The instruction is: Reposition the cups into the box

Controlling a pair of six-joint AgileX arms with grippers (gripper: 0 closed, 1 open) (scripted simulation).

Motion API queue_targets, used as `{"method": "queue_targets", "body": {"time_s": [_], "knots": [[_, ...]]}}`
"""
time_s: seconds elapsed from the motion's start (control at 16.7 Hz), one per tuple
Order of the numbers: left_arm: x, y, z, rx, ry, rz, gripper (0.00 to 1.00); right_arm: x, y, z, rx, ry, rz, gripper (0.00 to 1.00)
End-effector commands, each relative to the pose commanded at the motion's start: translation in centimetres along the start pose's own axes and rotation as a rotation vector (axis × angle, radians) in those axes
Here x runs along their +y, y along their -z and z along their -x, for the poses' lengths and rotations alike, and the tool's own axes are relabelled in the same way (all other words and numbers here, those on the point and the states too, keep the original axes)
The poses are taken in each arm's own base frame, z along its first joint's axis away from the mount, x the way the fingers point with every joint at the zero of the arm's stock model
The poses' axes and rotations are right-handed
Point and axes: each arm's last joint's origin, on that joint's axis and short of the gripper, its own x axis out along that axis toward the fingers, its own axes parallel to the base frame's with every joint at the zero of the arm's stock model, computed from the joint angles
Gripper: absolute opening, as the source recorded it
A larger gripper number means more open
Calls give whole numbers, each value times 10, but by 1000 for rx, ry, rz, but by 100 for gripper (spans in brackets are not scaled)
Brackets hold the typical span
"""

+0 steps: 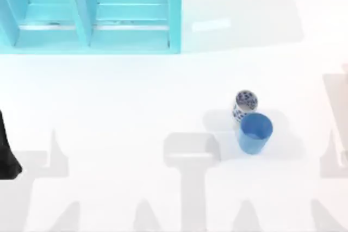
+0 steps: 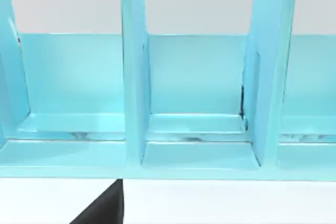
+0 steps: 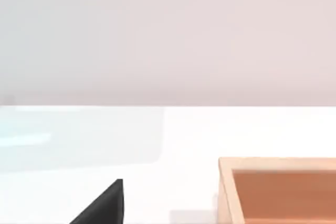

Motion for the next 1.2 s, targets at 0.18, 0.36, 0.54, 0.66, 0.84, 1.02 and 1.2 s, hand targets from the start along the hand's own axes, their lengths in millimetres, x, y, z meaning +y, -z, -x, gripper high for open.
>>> {"method": "queue_targets", "body": {"time_s": [0.18,0.36,0.54,0.66,0.84,1.02,1.2], "knots": [[0,0,0,0,0,0,100,0,-2,0,0,-4,-6,100],[0,0,0,0,0,0,100,3,-24,2,14,-34,-59,100],[0,0,0,0,0,0,100,7,-59,0,77,-78,-141,100],[0,0,0,0,0,0,100,11,-87,-6,159,-105,-197,100],[0,0,0,0,0,0,100,21,-125,-28,345,-126,-262,100],[0,0,0,0,0,0,100,36,-154,-67,592,-117,-288,100],[0,0,0,0,0,0,100,60,-164,-118,866,-83,-269,100]]}}
